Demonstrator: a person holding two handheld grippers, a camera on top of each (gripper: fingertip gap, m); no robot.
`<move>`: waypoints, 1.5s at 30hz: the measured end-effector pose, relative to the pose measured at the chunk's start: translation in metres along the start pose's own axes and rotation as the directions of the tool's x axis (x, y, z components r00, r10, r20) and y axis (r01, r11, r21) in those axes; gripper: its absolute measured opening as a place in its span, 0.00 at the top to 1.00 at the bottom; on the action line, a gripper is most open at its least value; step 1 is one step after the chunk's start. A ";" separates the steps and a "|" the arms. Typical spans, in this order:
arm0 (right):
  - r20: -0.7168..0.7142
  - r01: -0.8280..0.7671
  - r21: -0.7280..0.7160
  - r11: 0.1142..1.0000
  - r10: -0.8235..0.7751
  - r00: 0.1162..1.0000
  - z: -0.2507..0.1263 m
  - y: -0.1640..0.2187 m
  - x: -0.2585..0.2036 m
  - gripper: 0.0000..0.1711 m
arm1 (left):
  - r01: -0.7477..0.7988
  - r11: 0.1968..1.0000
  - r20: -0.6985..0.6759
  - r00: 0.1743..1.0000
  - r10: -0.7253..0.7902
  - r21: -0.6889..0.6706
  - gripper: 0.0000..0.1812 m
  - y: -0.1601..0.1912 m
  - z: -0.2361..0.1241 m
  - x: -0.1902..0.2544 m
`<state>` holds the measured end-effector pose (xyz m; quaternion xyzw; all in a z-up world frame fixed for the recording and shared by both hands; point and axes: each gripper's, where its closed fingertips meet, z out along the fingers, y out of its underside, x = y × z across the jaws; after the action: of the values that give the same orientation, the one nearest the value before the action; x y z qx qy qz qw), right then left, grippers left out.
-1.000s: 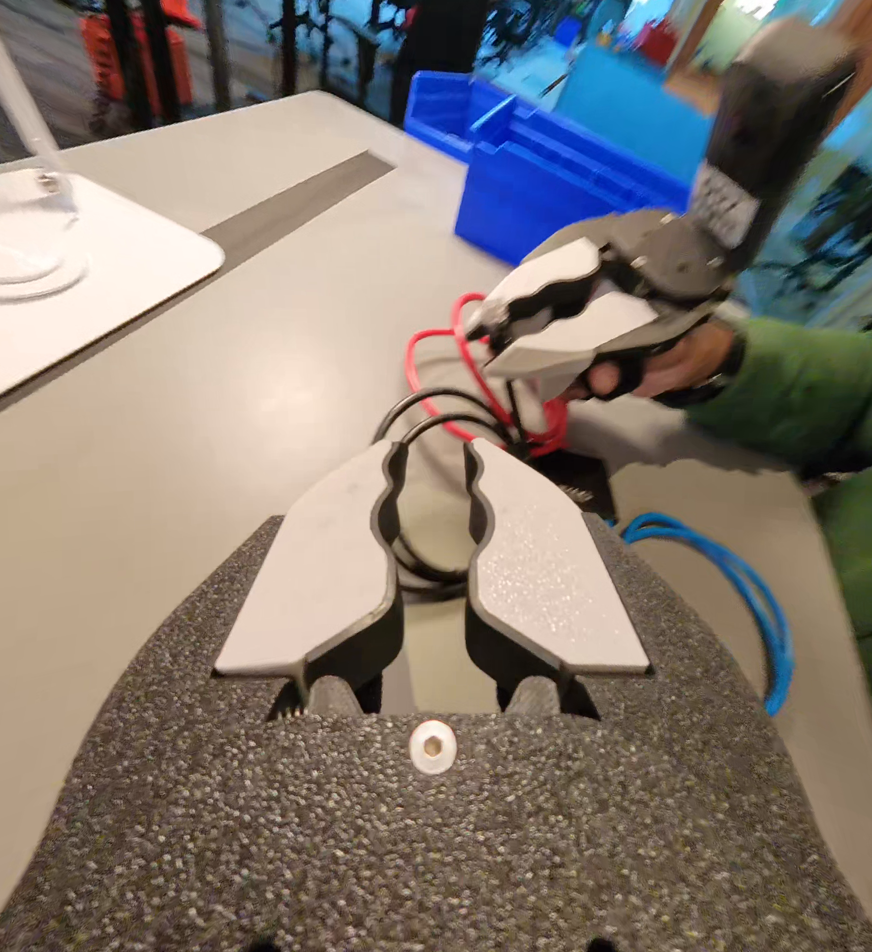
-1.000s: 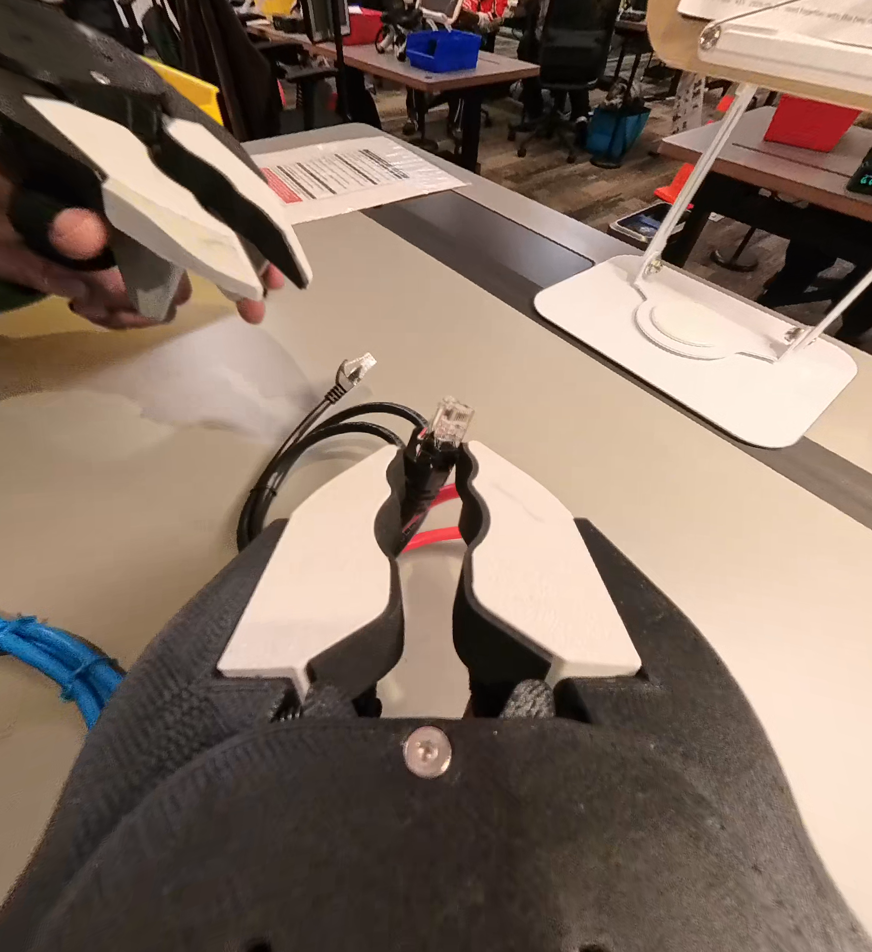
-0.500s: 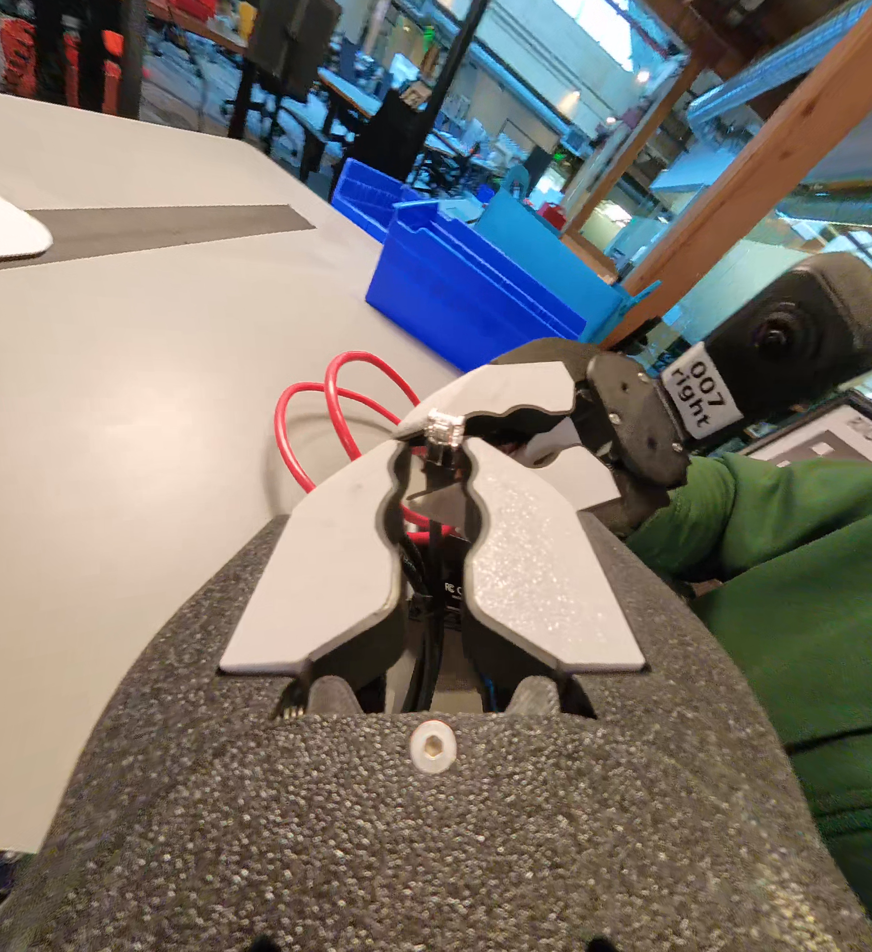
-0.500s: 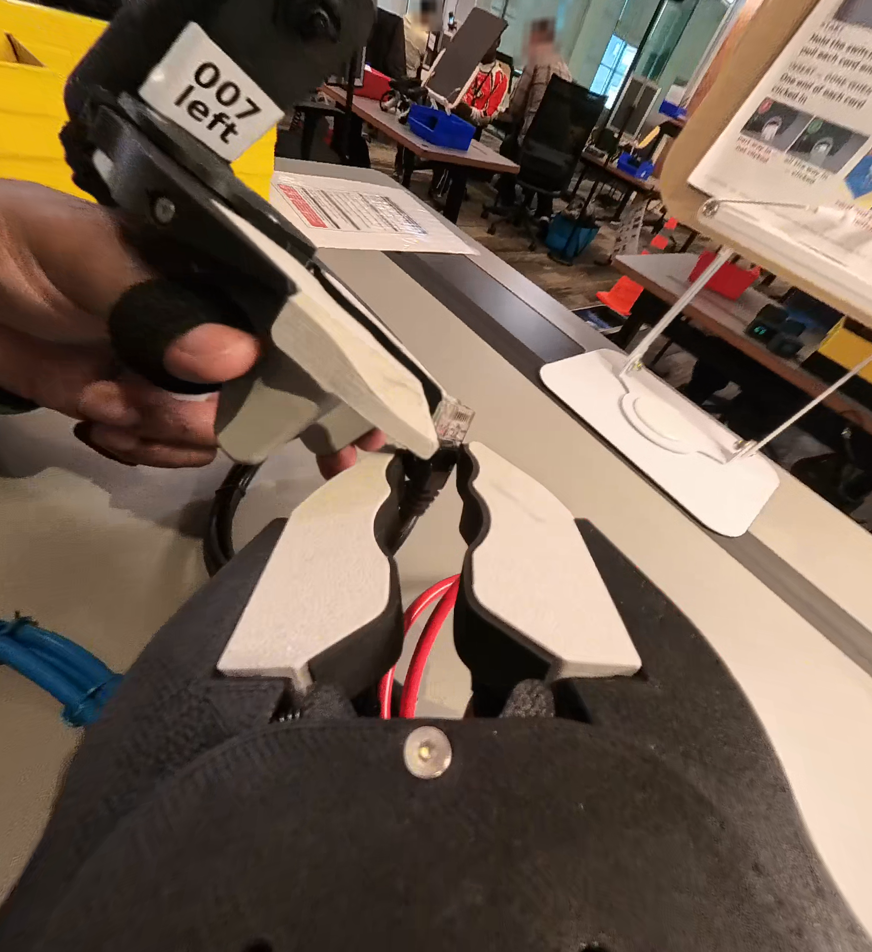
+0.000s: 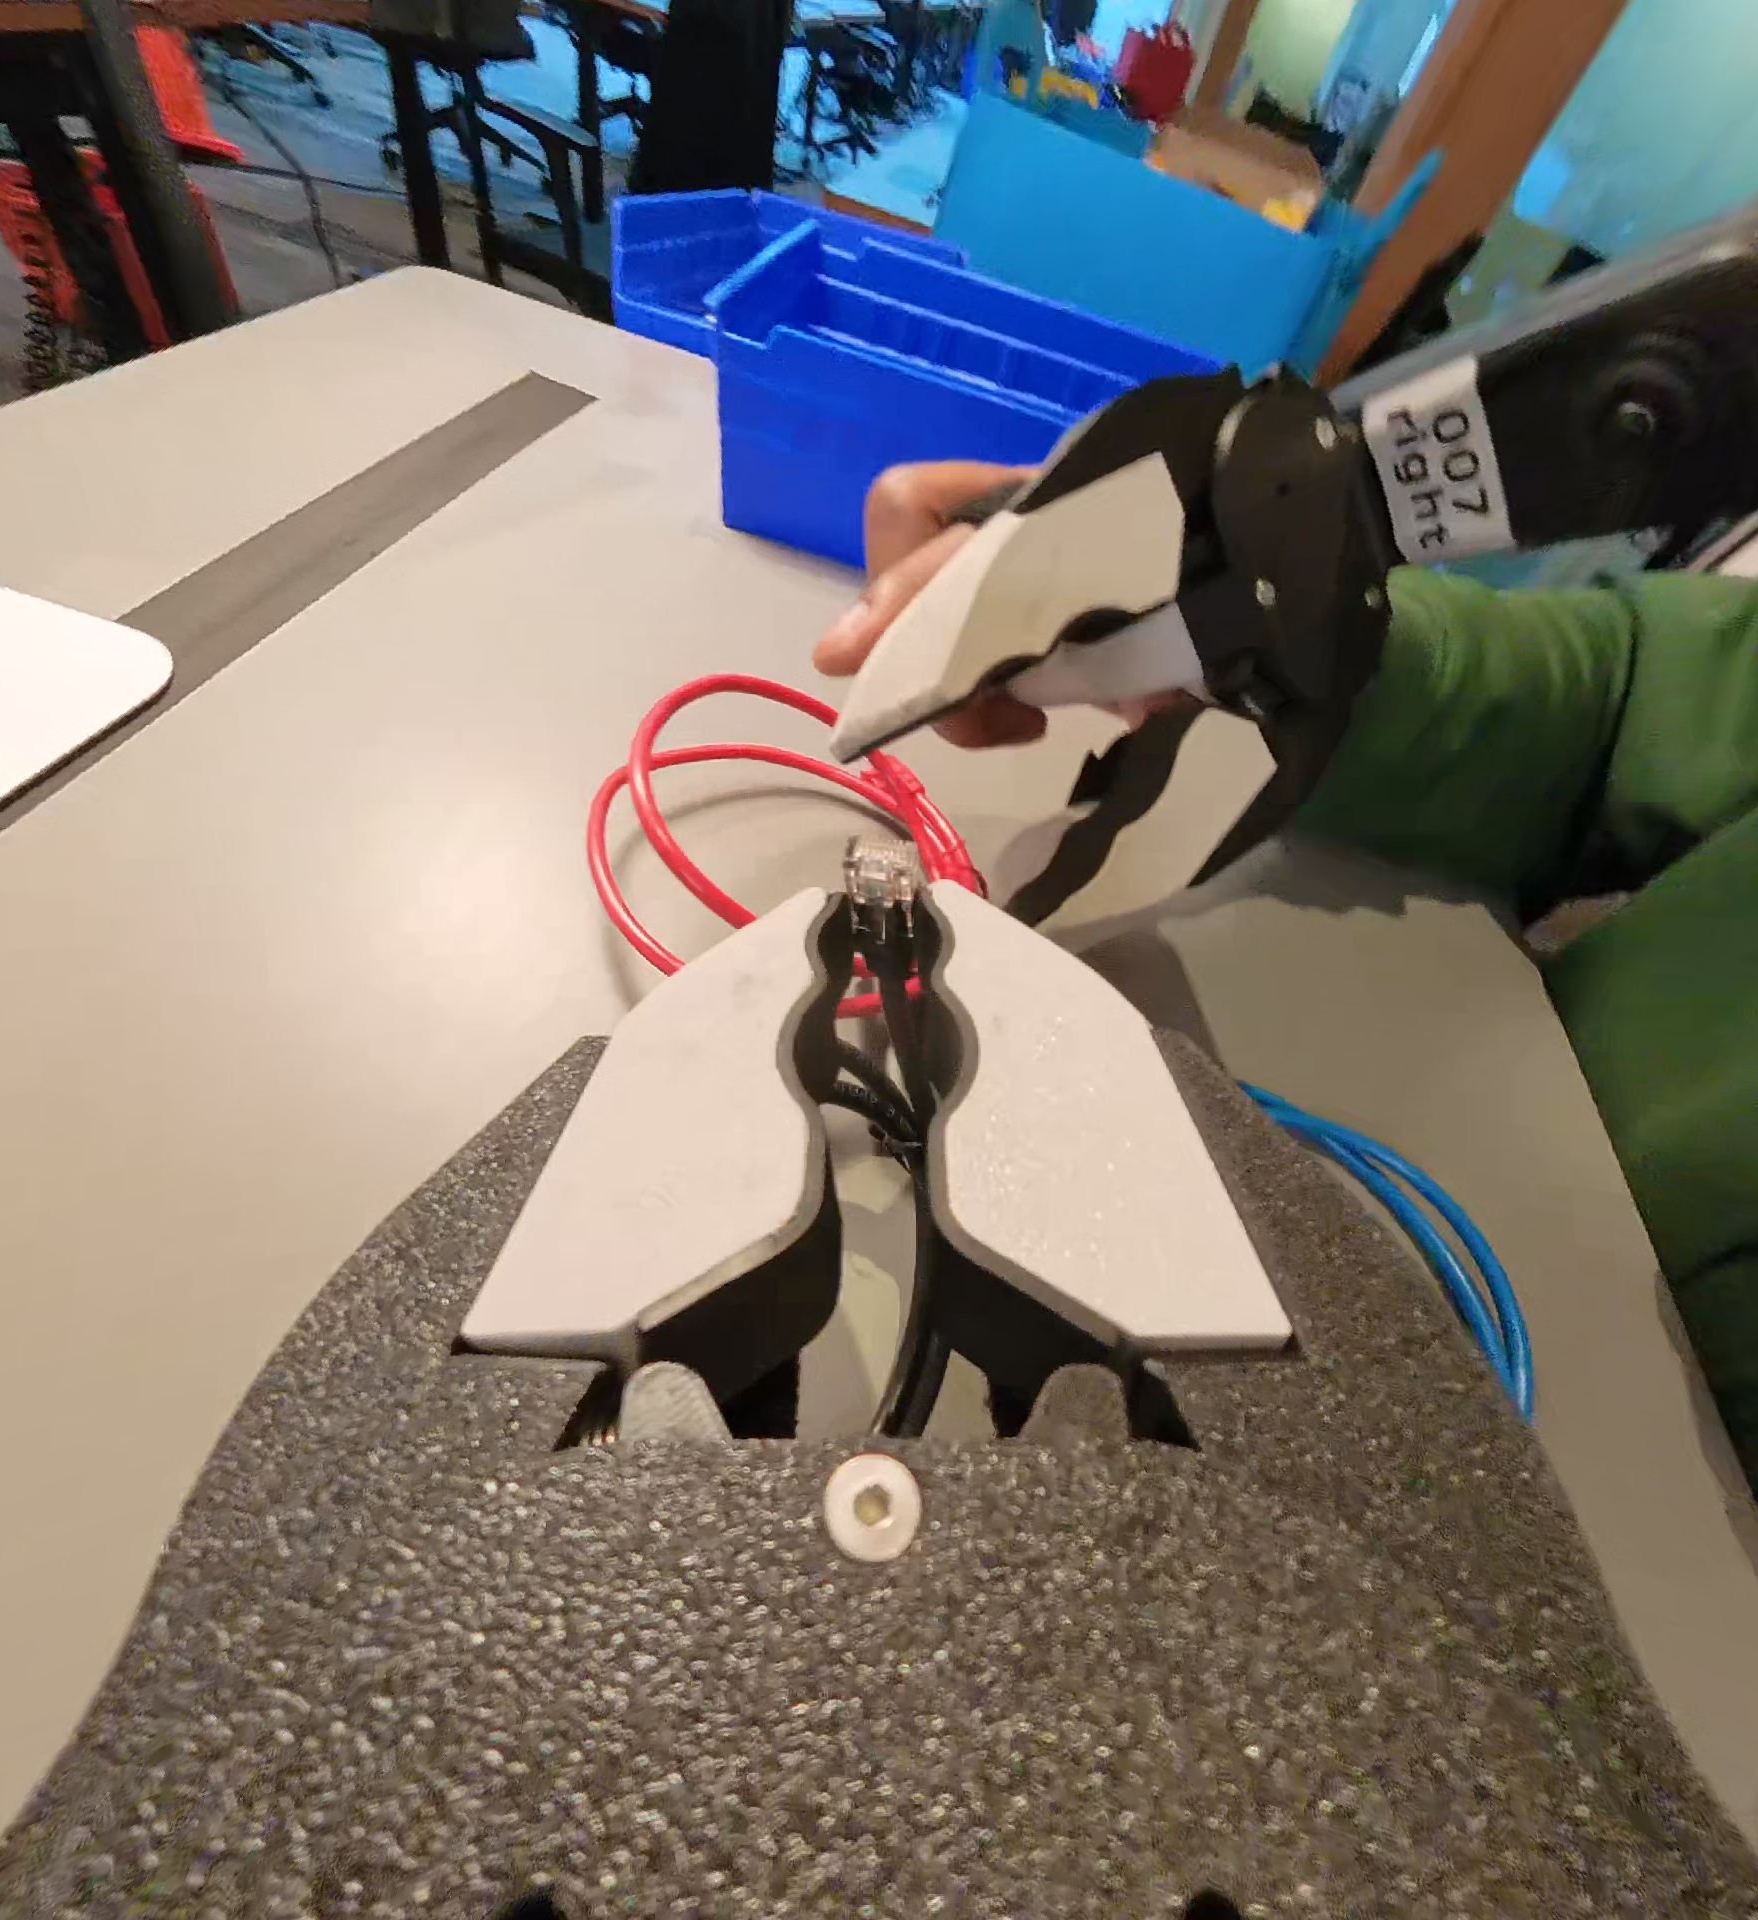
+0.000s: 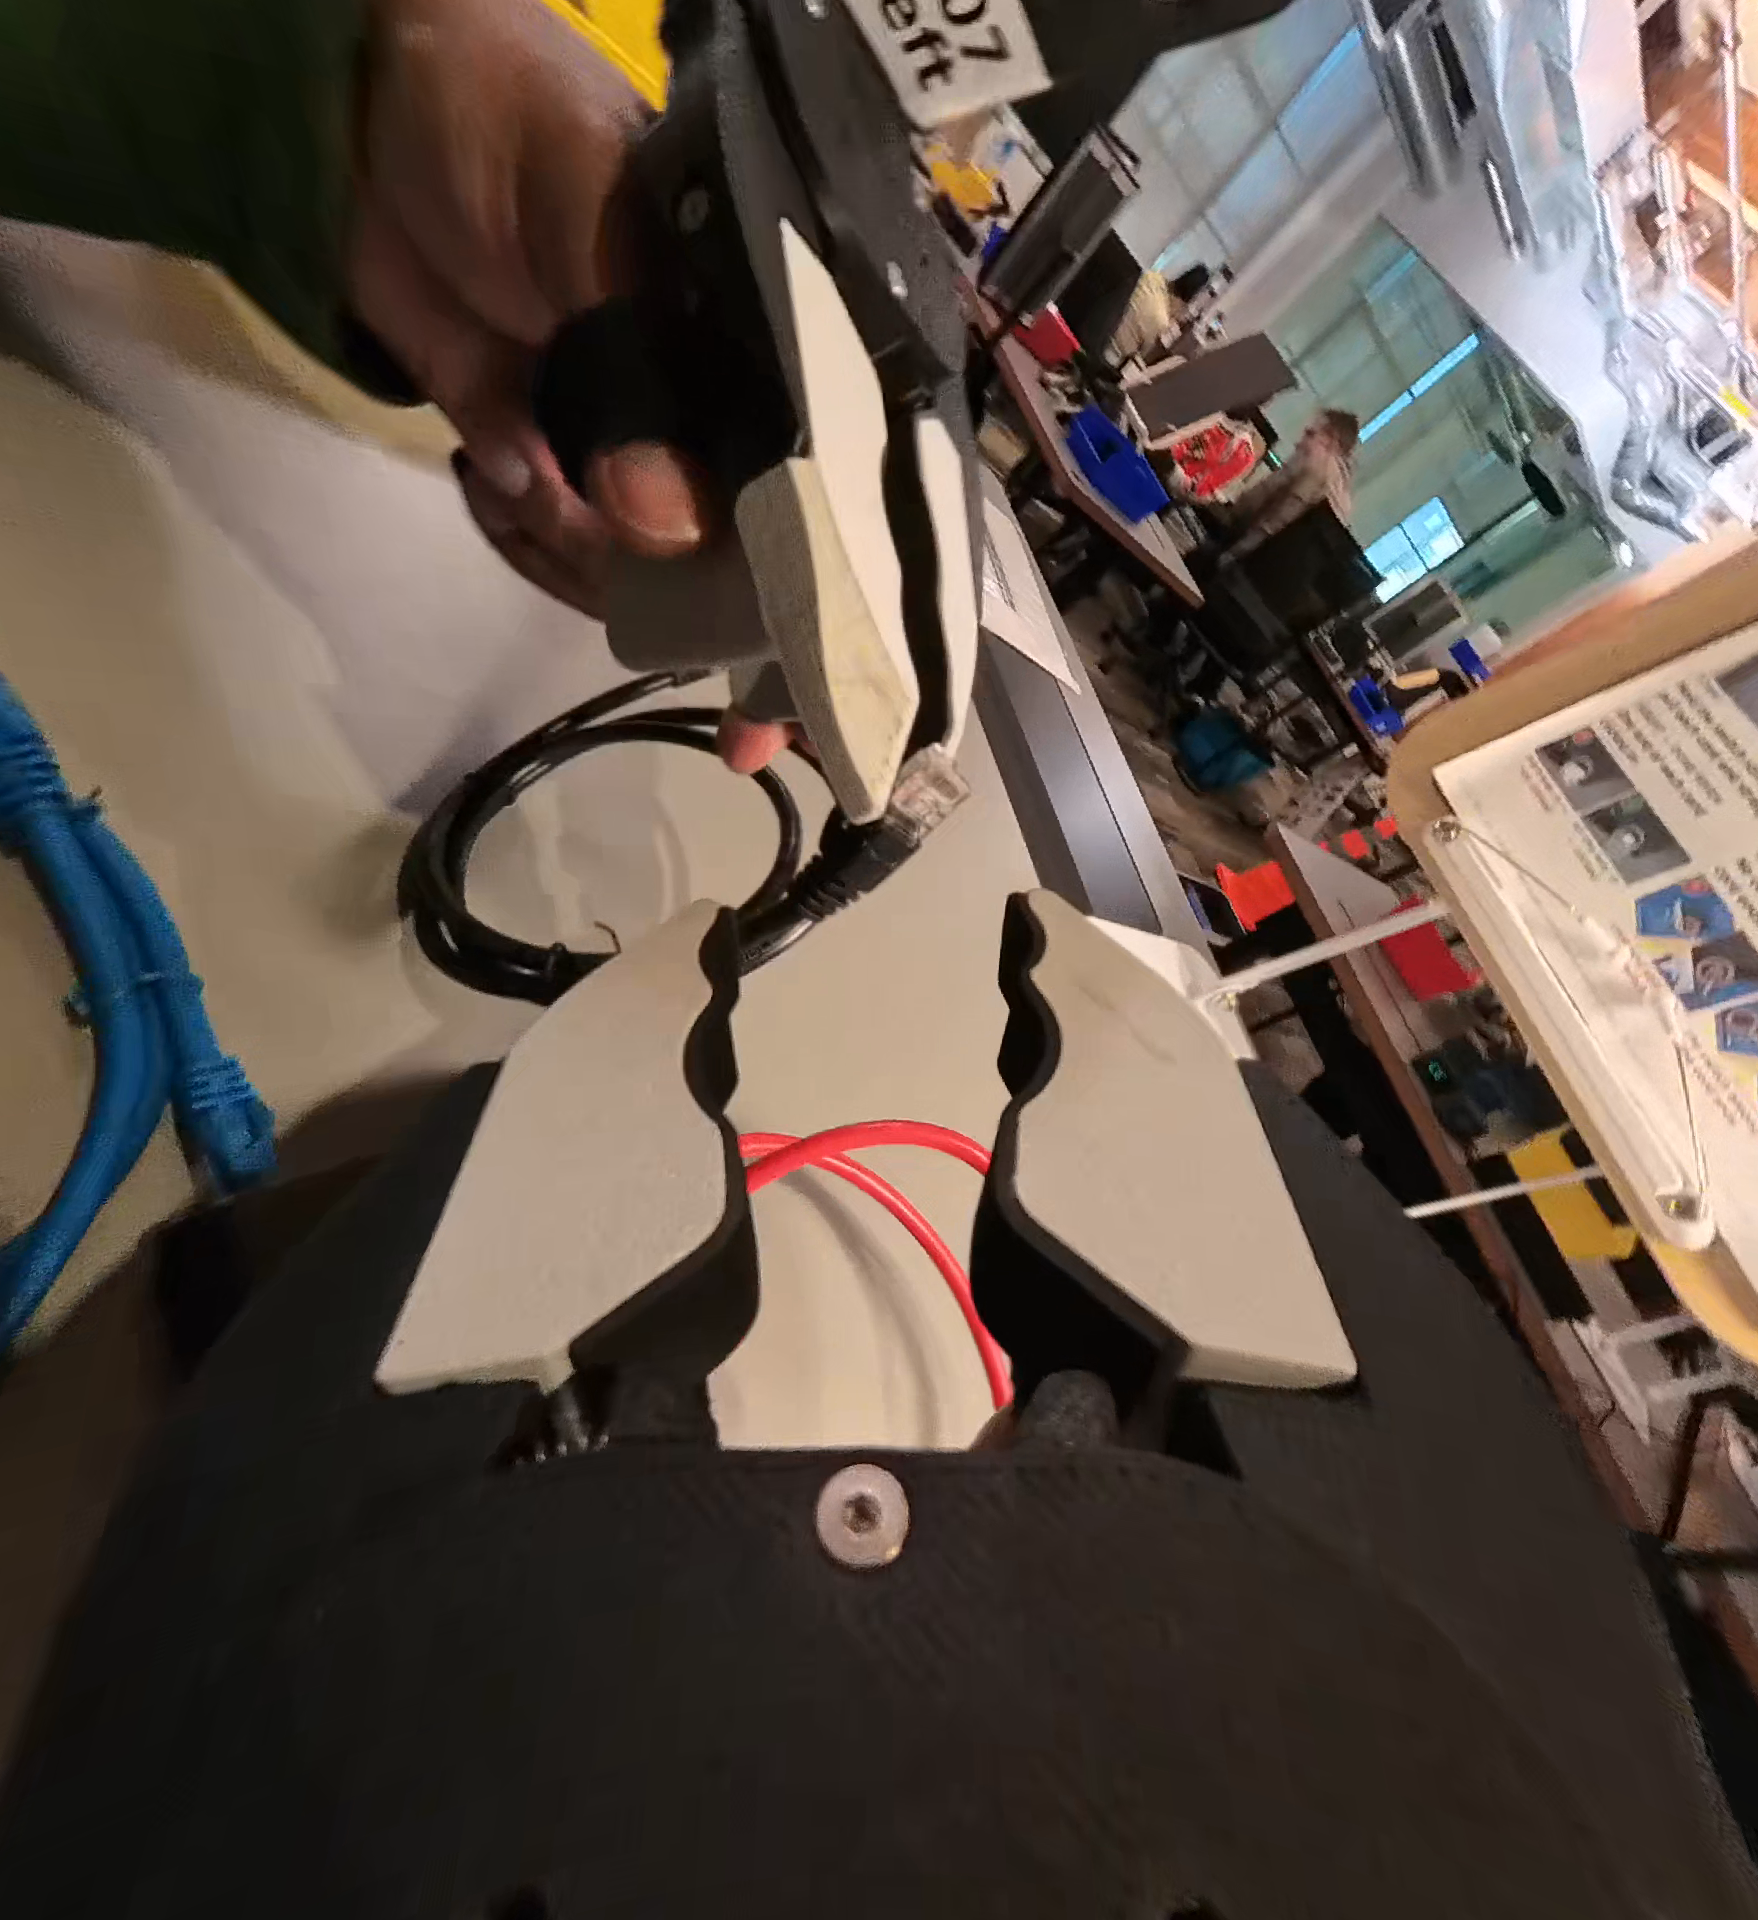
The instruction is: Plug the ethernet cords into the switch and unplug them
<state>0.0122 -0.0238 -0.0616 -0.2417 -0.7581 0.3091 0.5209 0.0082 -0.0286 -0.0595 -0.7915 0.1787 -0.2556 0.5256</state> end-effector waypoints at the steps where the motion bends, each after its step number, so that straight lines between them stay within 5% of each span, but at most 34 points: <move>1: 0.013 0.030 0.008 1.000 -0.030 0.999 -0.003 -0.002 -0.001 0.70 | -0.018 1.000 -0.013 1.000 0.017 -0.018 0.93 0.000 0.000 0.004; 9: 0.070 0.233 0.079 0.969 -0.238 0.969 -0.019 -0.023 -0.014 0.66 | -0.054 0.996 -0.116 0.992 0.045 -0.077 0.93 0.007 0.010 0.032; 21: 0.171 0.466 -0.008 0.885 -0.458 0.872 -0.021 -0.010 -0.044 0.71 | -0.068 0.983 -0.189 0.981 0.035 -0.172 0.93 0.027 0.023 0.050; 45: -0.035 0.481 -0.019 0.877 -0.481 0.876 -0.007 0.017 -0.049 0.76 | -0.019 0.975 -0.117 0.993 -0.007 -0.221 0.84 0.056 0.038 0.026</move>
<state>0.0362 -0.0448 -0.1035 -0.0542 -0.7855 0.1619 0.5948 0.0510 -0.0367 -0.1175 -0.8283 0.2392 -0.2785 0.4233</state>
